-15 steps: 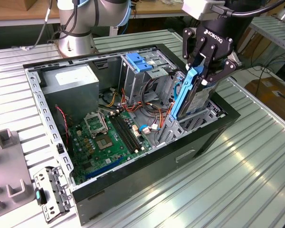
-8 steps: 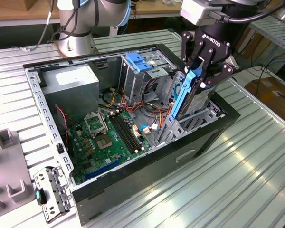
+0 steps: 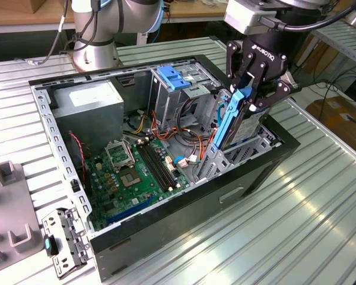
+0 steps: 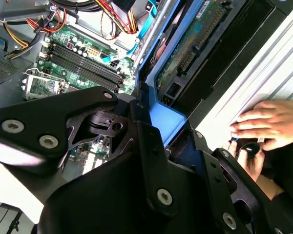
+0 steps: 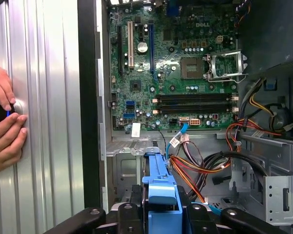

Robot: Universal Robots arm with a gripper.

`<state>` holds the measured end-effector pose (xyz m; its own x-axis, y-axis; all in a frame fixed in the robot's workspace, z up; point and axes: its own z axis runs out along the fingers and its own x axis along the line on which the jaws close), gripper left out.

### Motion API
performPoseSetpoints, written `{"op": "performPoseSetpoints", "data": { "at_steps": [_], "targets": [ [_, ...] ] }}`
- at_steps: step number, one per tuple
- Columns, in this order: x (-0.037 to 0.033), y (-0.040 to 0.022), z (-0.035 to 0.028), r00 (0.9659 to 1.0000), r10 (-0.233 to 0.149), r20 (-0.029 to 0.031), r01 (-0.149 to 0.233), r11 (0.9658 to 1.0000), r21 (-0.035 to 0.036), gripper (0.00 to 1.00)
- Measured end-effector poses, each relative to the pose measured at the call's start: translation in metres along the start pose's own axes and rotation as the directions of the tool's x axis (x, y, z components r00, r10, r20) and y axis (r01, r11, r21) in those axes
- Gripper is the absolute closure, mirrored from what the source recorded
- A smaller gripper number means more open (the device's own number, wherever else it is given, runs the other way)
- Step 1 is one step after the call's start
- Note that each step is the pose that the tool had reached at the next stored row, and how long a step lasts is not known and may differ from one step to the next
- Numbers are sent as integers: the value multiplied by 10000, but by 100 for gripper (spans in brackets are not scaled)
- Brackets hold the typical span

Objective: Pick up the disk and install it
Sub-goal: 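Insert the disk into the insertion slot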

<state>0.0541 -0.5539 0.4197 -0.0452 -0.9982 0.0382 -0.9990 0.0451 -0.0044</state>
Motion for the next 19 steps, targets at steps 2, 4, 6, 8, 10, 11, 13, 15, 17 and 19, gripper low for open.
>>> {"op": "performPoseSetpoints", "data": {
  "at_steps": [2,4,6,8,10,11,13,15,17,19],
  "targets": [
    [0,0,0,10000,0,0,0,10000,0,63],
    [0,0,1,10000,0,0,0,10000,0,63],
    [0,0,0,10000,0,-1,0,10000,0,62],
    [-1,0,6,10000,0,3,0,10000,0,56],
    [-1,0,22,10000,0,2,0,10000,0,56],
    [-1,0,38,10000,0,1,0,10000,0,57],
    [-2,0,56,10000,0,1,0,10000,0,64],
    [-4,0,99,10000,0,0,0,10000,0,76],
    [-6,1,154,10000,0,2,0,10000,2,89],
    [-7,1,204,10000,-1,1,1,10000,2,89]
  ]
}}
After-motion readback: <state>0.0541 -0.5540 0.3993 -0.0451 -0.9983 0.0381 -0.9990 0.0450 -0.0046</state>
